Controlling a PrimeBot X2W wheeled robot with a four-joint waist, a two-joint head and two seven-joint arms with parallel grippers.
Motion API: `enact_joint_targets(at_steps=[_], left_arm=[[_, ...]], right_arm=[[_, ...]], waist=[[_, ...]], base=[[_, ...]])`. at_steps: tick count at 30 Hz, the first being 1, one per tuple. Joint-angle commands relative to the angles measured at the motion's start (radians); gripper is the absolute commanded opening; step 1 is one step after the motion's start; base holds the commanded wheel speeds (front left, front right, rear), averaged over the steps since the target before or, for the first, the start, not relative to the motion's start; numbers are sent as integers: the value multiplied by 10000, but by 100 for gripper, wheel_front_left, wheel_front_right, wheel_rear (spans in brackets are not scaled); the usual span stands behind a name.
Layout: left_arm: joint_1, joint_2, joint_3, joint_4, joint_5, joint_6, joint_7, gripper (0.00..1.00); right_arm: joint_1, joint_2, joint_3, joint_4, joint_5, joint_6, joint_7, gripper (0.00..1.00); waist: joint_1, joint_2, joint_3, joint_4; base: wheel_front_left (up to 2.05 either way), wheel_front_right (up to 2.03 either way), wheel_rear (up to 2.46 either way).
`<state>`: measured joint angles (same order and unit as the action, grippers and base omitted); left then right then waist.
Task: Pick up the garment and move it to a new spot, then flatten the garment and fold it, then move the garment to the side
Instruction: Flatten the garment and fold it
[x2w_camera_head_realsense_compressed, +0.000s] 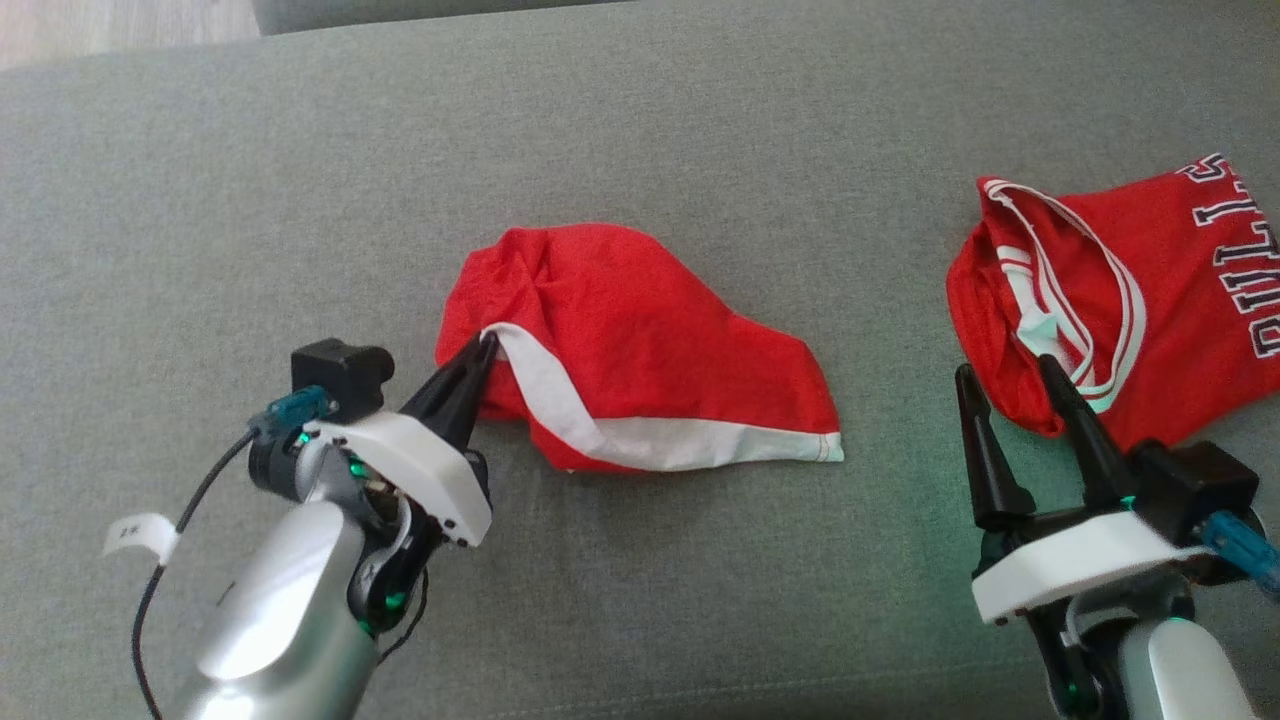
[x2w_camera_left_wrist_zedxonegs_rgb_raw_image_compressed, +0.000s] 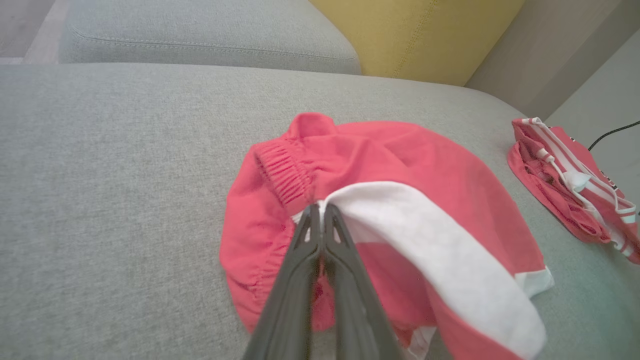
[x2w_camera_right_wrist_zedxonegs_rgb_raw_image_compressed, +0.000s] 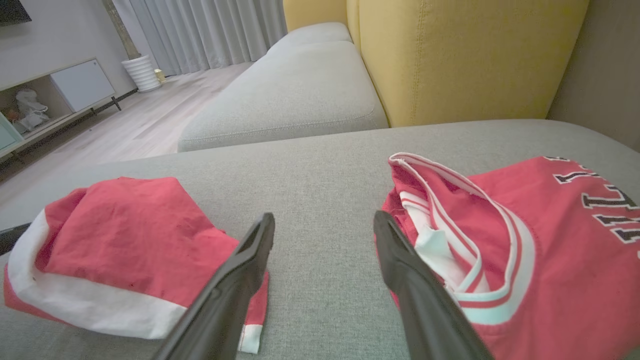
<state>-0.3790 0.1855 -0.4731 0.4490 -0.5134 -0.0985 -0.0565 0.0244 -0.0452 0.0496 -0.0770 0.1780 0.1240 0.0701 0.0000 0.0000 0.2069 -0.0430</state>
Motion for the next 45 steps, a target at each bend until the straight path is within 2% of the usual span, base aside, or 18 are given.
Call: enact_joint_targets(at_steps=[1, 7, 13, 22, 23, 24, 25, 29, 32, 37, 45], left_arm=[[-550, 221, 289, -265, 45, -55, -201, 0], [-542, 280, 156, -366, 227, -5, -416, 0], [-410, 240, -78, -702, 486, 191, -593, 0], [-293, 258, -309, -988, 632, 243, -789, 0], [-283, 278, -316, -1007, 642, 253, -813, 0], [-275, 303, -311, -1044, 672, 290, -864, 0], [-267, 329, -312, -1083, 694, 314, -895, 0], [-218, 536, -267, -1364, 830, 457, -1055, 0], [-189, 838, -206, -1749, 1059, 648, -1148, 0], [-263, 1471, -89, -2757, 1444, 908, -974, 0], [-953, 2191, 239, -4904, 1686, 1075, -252, 0]], right_arm=[[-353, -51, 140, -199, 98, 67, -51, 100], [-302, -51, 289, 416, 13, 67, 24, 100], [-458, -51, 1047, 1938, 30, 67, 76, 100], [-1586, -51, 1884, 4157, 353, 67, -239, 100], [-1691, -51, 1962, 4361, 378, 67, -246, 81], [-1776, -51, 2019, 4563, 357, 67, -217, 15], [-1843, -51, 2038, 4709, 398, 67, -227, 0], [-1989, -51, 1839, 4689, 347, 67, -563, 0], [-2048, -51, 1549, 4070, 223, 67, -874, 0], [-2402, -51, 885, 2160, -192, 67, -879, 0], [-3733, -346, 147, -1045, -410, 67, 285, 0]], waist=[[0, 0, 18, 0], [0, 0, 47, 91], [0, 0, 121, 385], [0, 0, 245, 663], [0, 0, 249, 688], [0, 0, 244, 712], [0, 0, 241, 741], [0, 0, 177, 800], [0, 0, 86, 804], [0, 0, -192, 765], [0, 0, -861, 823]], base=[[0, 0, 0], [0, 0, 0], [0, 0, 0], [0, 0, 0], [0, 0, 0], [0, 0, 0], [0, 0, 0], [0, 0, 0], [0, 0, 0], [0, 0, 0], [0, 0, 0]])
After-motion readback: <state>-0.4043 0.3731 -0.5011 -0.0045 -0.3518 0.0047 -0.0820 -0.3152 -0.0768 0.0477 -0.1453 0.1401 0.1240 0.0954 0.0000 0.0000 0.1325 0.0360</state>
